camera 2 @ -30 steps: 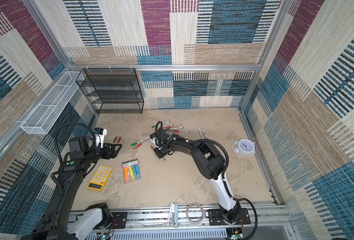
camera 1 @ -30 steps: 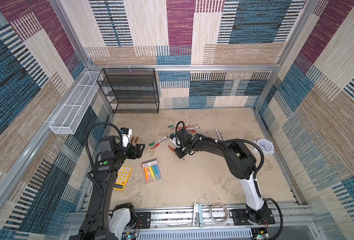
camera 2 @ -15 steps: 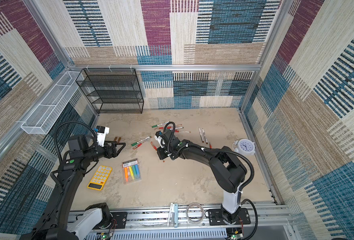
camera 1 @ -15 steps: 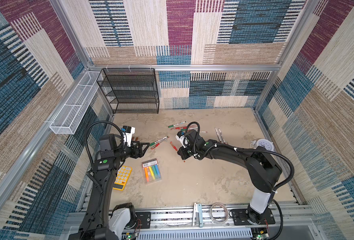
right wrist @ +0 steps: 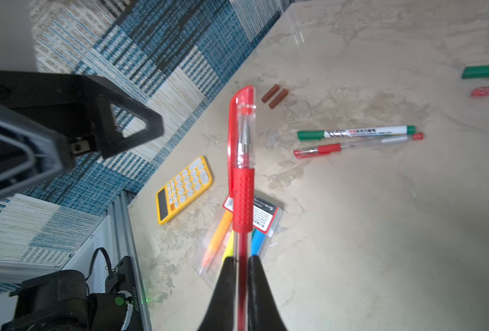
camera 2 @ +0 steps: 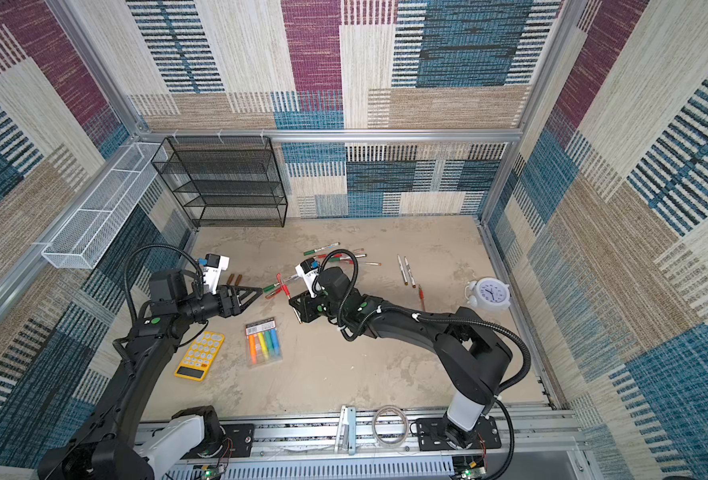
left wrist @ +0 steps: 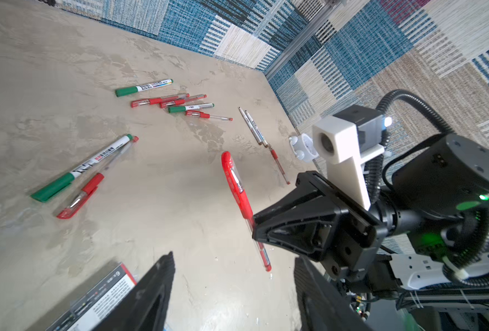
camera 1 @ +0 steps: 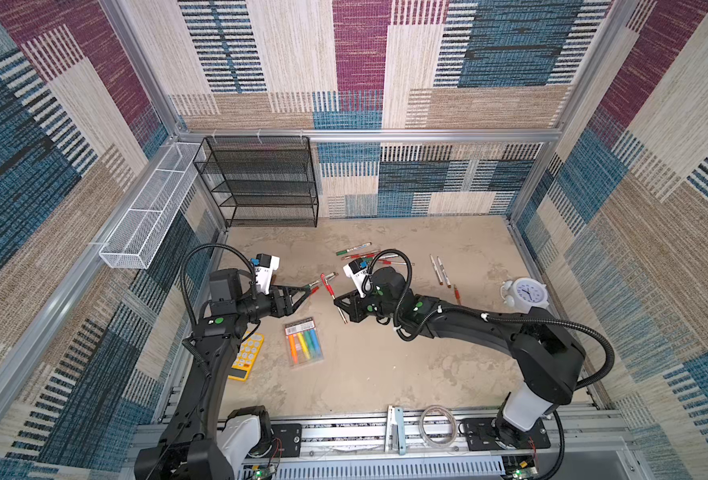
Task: Open the pen caps
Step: 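Lift the red pen with the right gripper toward the left gripper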
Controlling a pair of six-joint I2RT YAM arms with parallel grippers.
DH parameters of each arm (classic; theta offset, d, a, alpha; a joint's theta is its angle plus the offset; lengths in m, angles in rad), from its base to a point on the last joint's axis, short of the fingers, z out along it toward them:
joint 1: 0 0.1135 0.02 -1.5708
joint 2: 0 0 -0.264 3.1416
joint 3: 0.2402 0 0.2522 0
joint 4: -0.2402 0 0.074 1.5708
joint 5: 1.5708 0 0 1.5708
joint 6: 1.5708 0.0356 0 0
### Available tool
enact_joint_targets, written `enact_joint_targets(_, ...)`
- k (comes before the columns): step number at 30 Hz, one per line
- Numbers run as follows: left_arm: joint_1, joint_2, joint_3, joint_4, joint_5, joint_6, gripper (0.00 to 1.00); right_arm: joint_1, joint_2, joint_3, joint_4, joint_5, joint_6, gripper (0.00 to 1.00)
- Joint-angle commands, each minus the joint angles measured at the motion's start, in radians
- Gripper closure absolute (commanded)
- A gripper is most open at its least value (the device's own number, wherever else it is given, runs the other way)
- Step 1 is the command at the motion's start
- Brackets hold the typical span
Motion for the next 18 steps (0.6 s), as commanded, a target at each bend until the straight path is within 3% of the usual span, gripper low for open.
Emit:
enact_joint_targets(1,-0.023,0.014,-0.006,0.087,0.049,-0.094,0.32,0.012,0.004,0.017,0.064,-0.014,0.026,0.98)
enact_joint_targets(11,-0.031,0.030,0.001,0.102,-0.046,-0.133,0.44,0.068,0.047,0.073,0.062,-0.018,0.024,0.98)
enact_joint_targets(18,-0.028,0.042,0.006,0.117,-0.097,-0.177,0.63,0.091,0.075,0.098,0.054,-0.026,0.016,0.98)
